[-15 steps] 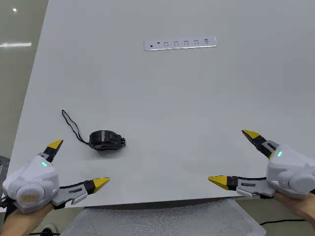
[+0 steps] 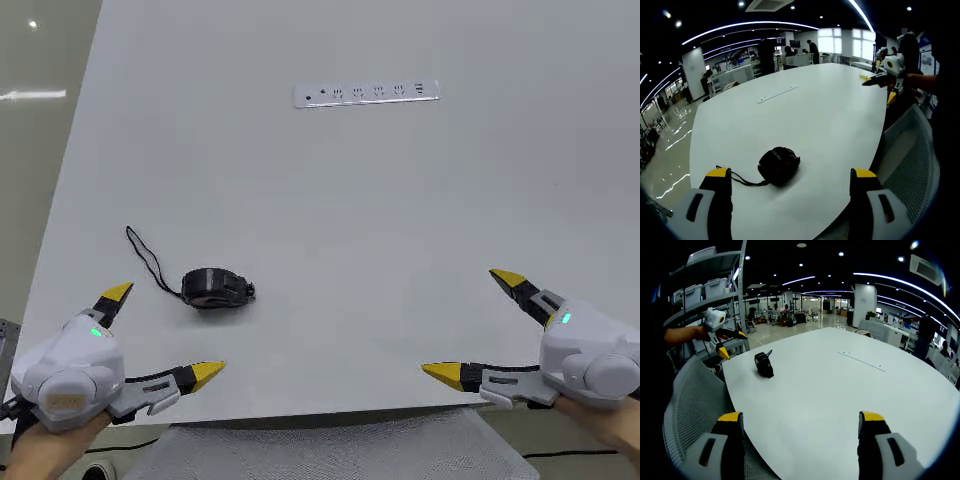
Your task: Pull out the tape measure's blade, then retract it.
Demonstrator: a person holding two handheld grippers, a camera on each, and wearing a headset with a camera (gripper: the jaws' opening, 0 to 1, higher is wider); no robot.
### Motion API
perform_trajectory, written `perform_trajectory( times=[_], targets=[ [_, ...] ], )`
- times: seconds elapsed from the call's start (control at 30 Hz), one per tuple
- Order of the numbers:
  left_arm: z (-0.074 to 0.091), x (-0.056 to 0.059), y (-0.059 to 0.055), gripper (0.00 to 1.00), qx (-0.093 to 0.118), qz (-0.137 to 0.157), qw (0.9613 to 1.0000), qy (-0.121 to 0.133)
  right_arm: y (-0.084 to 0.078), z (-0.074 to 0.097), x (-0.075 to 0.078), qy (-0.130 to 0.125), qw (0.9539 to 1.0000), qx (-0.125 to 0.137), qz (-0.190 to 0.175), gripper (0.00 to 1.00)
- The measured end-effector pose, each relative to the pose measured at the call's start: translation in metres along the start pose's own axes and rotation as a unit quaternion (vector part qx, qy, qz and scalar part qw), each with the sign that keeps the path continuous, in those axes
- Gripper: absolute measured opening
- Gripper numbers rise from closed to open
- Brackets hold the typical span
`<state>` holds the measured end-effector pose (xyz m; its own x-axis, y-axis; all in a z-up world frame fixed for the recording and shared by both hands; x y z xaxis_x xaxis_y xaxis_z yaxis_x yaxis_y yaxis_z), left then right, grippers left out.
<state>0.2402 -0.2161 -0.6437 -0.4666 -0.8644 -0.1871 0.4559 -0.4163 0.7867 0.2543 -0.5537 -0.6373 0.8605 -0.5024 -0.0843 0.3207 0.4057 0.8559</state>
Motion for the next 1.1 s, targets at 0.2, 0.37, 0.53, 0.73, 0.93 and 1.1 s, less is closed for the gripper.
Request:
perform_trajectory(
  times=[0.2, 0.37, 0.53, 0.73, 0.93, 1.1],
  targets=[
    [0.000, 0.000, 0.001, 0.97, 0.001, -0.001, 1.0000, 0.000, 0.000, 0.000, 0.000, 0.002, 1.0000, 0.000, 0.002, 0.97],
    [-0.001, 0.000, 0.001, 0.97, 0.001, -0.002, 1.0000, -0.001, -0.001, 0.000, 0.001, 0.002, 1.0000, -0.002, 0.002, 0.96],
    [-0.001, 0.001, 0.002, 0.96, 0.000, -0.004, 1.0000, -0.004, -0.002, -0.001, 0.002, 0.003, 1.0000, -0.004, 0.001, 0.95],
    [-0.004, 0.001, 0.001, 0.93, -0.005, -0.010, 0.9999, -0.011, -0.004, -0.003, 0.002, 0.009, 0.9999, -0.009, 0.002, 0.94],
    [-0.008, 0.000, 0.001, 0.91, -0.008, -0.018, 0.9997, -0.015, -0.004, -0.006, 0.004, 0.013, 0.9998, -0.012, 0.006, 0.93],
    [-0.011, 0.000, 0.004, 0.87, -0.013, -0.025, 0.9994, -0.023, -0.005, -0.009, 0.006, 0.020, 0.9996, -0.018, 0.013, 0.90]
  ],
)
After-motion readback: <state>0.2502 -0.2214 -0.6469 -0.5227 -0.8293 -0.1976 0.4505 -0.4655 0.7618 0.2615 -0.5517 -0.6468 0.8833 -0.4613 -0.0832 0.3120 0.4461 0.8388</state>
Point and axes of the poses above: the centre of the closed fingertips' face, and the gripper's own axes: z roughly backward along the fingers, x roughly to its right, y roughly out of its top, the point moved 1 cm from there along z, roughly backward along the fingers, and after that the axes turned 9 degrees about y, right-handed, at the moved point
